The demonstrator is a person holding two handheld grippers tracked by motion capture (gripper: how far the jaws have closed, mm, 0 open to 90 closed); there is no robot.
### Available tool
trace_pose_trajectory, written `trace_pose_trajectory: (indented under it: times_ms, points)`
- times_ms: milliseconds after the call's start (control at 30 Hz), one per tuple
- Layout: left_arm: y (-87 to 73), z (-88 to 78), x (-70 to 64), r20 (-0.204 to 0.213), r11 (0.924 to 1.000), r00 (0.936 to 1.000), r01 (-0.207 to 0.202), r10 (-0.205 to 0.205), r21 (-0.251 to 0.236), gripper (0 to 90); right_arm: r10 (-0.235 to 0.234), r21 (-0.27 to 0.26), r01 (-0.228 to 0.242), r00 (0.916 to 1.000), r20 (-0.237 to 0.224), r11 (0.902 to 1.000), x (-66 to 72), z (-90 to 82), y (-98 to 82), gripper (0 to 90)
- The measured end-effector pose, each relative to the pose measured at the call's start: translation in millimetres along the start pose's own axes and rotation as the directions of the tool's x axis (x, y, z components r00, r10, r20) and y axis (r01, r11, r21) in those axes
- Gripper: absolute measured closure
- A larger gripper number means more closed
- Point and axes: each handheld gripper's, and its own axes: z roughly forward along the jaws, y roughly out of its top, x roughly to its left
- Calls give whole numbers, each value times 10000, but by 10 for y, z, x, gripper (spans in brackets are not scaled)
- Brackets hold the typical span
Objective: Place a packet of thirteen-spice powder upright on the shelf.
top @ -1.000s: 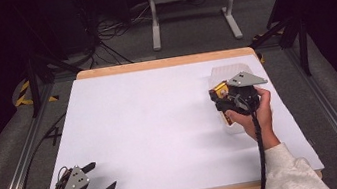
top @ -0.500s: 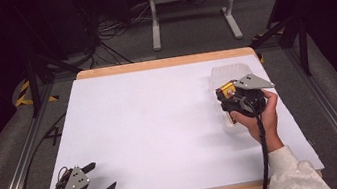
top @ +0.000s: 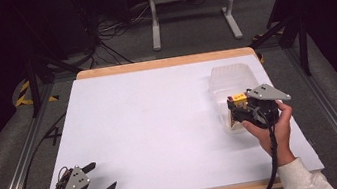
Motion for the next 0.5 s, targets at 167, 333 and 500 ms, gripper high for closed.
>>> trace_pose_trajectory:
  times_ms: [167,333,500]
  points:
    - [3,7,-1,-34,10000,10000,-23,23,33,72,170,-10,-170,9996,-247,9999,-38,-29,-32,293]
    - [0,7,0,-6,10000,10000,-30,30,40,72,60,147,-55,9994,-352,9999,-22,-12,-59,286]
    - [-3,8,4,-3,10000,10000,-26,26,46,71,-31,214,41,9989,-462,9998,-12,4,-62,282]
